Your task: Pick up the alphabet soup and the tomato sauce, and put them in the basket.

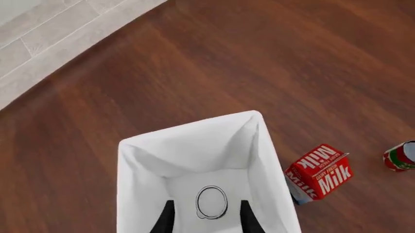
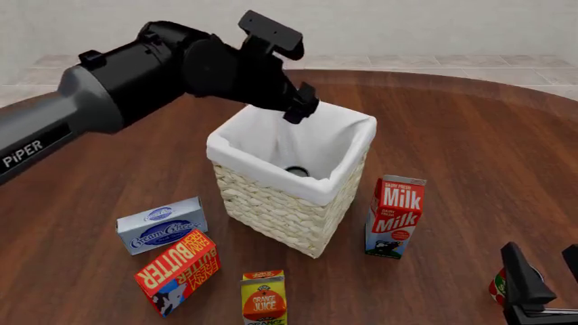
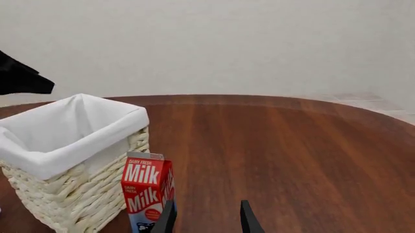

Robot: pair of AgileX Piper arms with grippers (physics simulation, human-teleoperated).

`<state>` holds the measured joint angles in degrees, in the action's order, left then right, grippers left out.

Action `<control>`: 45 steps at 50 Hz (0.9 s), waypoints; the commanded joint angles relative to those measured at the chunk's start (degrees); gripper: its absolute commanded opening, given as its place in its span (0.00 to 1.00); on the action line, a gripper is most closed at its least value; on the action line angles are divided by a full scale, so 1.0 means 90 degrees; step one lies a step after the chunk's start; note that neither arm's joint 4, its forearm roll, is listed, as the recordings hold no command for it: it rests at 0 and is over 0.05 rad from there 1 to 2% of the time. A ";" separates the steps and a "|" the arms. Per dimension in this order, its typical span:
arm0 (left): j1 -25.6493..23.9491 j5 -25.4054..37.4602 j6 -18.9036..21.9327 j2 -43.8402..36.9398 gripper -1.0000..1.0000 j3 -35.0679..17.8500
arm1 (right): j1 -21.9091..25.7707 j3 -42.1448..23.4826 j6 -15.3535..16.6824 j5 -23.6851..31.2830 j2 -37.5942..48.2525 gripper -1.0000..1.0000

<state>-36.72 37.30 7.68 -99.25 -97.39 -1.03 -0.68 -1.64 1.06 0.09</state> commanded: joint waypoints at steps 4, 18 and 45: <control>-0.0194 -0.0455 -0.0504 0.0577 1.00 0.0189 | 0.0022 0.0009 0.0002 0.0040 0.0041 1.00; -0.0360 -0.1221 -0.1091 0.1266 1.00 0.0757 | 0.0050 0.0007 -0.0016 0.0080 0.0001 1.00; -0.0586 -0.2072 -0.1594 0.2218 1.00 0.1254 | 0.0418 -0.1501 -0.0138 0.0996 0.0563 1.00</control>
<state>-41.75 21.01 -5.79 -81.45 -87.72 1.47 -7.11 -2.62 5.63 2.80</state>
